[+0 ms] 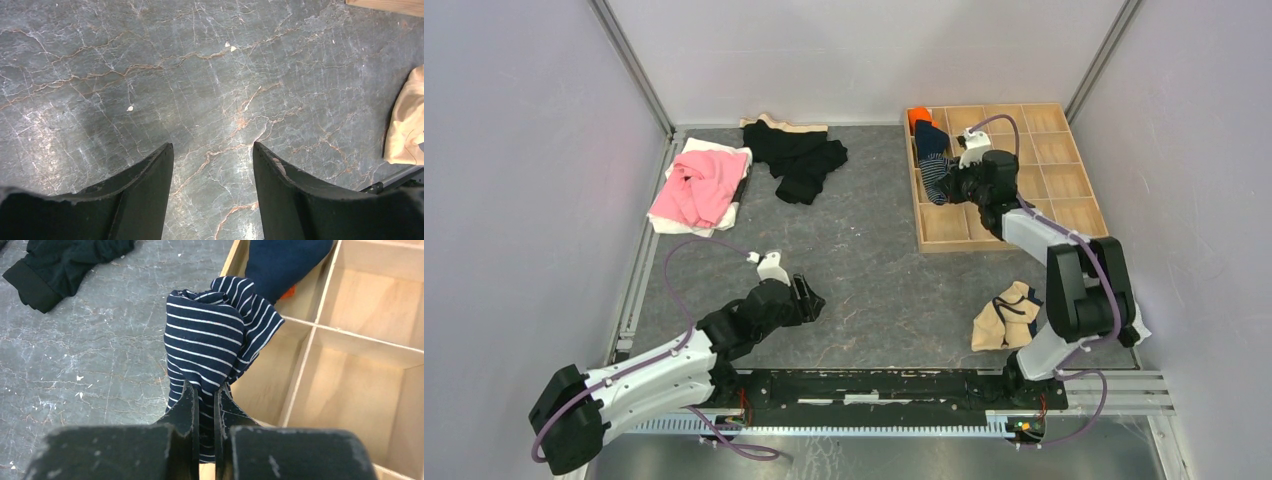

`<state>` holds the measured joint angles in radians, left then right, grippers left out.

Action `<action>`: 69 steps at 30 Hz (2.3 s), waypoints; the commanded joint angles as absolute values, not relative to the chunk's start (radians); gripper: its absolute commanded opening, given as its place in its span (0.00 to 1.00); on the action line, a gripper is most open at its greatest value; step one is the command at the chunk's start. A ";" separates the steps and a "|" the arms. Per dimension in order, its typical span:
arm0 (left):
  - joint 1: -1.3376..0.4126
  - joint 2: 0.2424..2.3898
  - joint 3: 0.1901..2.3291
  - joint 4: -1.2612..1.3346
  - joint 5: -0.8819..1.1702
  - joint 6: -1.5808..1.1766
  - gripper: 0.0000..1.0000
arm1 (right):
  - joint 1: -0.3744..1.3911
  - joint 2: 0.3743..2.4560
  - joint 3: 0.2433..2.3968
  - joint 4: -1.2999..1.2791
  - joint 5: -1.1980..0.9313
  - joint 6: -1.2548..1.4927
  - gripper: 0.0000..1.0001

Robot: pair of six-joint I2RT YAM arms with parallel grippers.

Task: Roll the underwear
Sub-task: Pick up the underwear from the center of the board, then place the underwear in the storage box.

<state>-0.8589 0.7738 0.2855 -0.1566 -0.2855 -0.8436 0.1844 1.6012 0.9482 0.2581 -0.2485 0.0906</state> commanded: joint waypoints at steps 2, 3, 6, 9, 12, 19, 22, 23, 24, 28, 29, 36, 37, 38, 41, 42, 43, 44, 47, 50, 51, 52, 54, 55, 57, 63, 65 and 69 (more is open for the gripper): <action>-0.857 0.764 0.257 -0.110 -0.298 -0.828 0.66 | 0.151 1.713 1.047 0.403 -0.409 0.170 0.00; -0.857 0.766 0.256 -0.107 -0.296 -0.830 0.66 | 0.151 1.735 1.056 0.406 -0.409 0.173 0.00; -0.857 0.774 0.259 -0.107 -0.297 -0.826 0.66 | 0.144 1.788 1.088 0.415 -0.406 0.175 0.00; -0.857 0.774 0.260 -0.112 -0.304 -0.822 0.66 | 0.140 1.839 1.124 0.419 -0.408 0.175 0.00; -0.856 0.770 0.256 -0.113 -0.305 -0.824 0.66 | 0.138 1.887 1.155 0.413 -0.403 0.173 0.00; -0.857 0.771 0.252 -0.110 -0.307 -0.825 0.66 | 0.131 1.948 1.171 0.393 -0.357 0.160 0.00; -0.857 0.781 0.252 -0.101 -0.305 -0.825 0.66 | 0.130 1.961 1.154 0.392 -0.347 0.165 0.00; -0.857 0.787 0.252 -0.097 -0.302 -0.825 0.66 | 0.130 1.962 1.145 0.392 -0.346 0.169 0.00; -0.857 0.791 0.252 -0.092 -0.299 -0.826 0.66 | 0.130 1.965 1.138 0.391 -0.341 0.173 0.00; -0.857 0.809 0.251 -0.078 -0.287 -0.830 0.66 | 0.129 1.996 1.140 0.373 -0.344 0.184 0.06; -0.857 0.812 0.250 -0.076 -0.286 -0.830 0.66 | 0.130 2.006 1.147 0.360 -0.344 0.183 0.07; -0.857 0.805 0.244 -0.074 -0.283 -0.837 0.66 | 0.129 2.033 1.177 0.297 -0.352 0.169 0.20; -0.857 0.805 0.244 -0.075 -0.282 -0.837 0.66 | 0.131 2.033 1.177 0.292 -0.351 0.167 0.23; -0.857 0.804 0.244 -0.075 -0.282 -0.839 0.66 | 0.130 2.032 1.180 0.285 -0.353 0.167 0.27; -0.857 0.804 0.242 -0.072 -0.277 -0.843 0.66 | 0.129 2.030 1.186 0.271 -0.358 0.161 0.33; -0.857 0.803 0.242 -0.072 -0.276 -0.844 0.66 | 0.130 2.027 1.185 0.268 -0.360 0.160 0.34; -0.857 0.803 0.242 -0.074 -0.275 -0.845 0.66 | 0.129 2.018 1.186 0.266 -0.359 0.159 0.36; -0.857 0.801 0.242 -0.074 -0.275 -0.845 0.66 | 0.130 2.012 1.184 0.266 -0.359 0.158 0.38; -0.857 0.791 0.242 -0.084 -0.276 -0.848 0.66 | 0.129 1.973 1.184 0.261 -0.357 0.160 0.41; -0.857 0.779 0.242 -0.093 -0.281 -0.850 0.66 | 0.129 1.928 1.190 0.249 -0.358 0.158 0.47; -0.857 0.775 0.242 -0.097 -0.285 -0.851 0.66 | 0.129 1.914 1.192 0.246 -0.359 0.158 0.51; -0.856 0.773 0.244 -0.101 -0.288 -0.851 0.66 | 0.129 1.900 1.194 0.242 -0.359 0.158 0.52; -0.857 0.769 0.245 -0.108 -0.294 -0.853 0.66 | 0.130 1.875 1.199 0.233 -0.358 0.159 0.55; -0.857 0.767 0.247 -0.109 -0.297 -0.854 0.66 | 0.130 1.862 1.202 0.228 -0.356 0.156 0.57; -0.857 0.763 0.249 -0.114 -0.300 -0.854 0.66 | 0.129 1.839 1.206 0.211 -0.346 0.150 0.60; -0.856 0.758 0.276 -0.147 -0.317 -0.844 0.67 | 0.130 1.746 1.190 0.149 -0.265 0.124 0.65; -0.855 0.758 0.294 -0.162 -0.322 -0.834 0.67 | 0.130 1.692 1.161 0.141 -0.236 0.128 0.65; -0.852 0.758 0.355 -0.210 -0.347 -0.797 0.67 | 0.129 1.543 1.082 0.126 -0.197 0.173 0.66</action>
<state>-0.8589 0.7692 0.2680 -0.1707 -0.2951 -0.8433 0.1291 1.6978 1.1336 0.1383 -0.2573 0.1513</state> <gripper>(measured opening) 0.666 0.656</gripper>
